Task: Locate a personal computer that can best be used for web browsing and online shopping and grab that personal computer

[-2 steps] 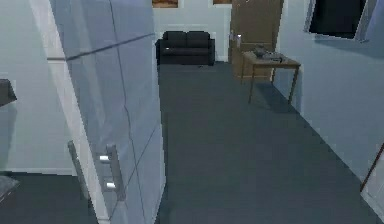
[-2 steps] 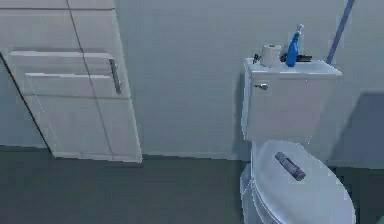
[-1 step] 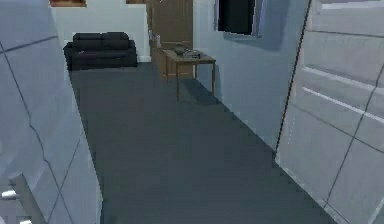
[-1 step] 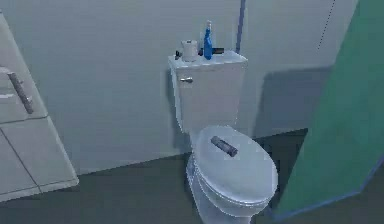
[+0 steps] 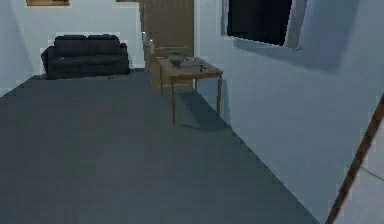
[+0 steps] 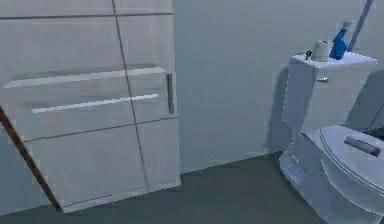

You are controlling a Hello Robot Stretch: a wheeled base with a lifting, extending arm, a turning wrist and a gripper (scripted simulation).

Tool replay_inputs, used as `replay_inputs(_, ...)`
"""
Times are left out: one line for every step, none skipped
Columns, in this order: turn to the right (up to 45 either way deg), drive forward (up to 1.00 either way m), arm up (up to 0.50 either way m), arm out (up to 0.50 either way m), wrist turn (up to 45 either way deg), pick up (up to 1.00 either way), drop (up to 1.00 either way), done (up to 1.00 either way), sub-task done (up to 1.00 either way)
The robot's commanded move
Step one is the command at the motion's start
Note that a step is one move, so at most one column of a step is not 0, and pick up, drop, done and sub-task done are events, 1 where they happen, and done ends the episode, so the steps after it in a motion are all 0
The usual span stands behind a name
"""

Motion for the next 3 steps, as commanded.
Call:
replay_inputs(-18.0,0.00,0.00,0.00,0.0,0.00,0.00,0.00,0.00)
replay_inputs(0.0,1.00,0.00,0.00,0.0,0.00,0.00,0.00,0.00)
replay_inputs(0.0,1.00,0.00,0.00,0.0,0.00,0.00,0.00,0.00)
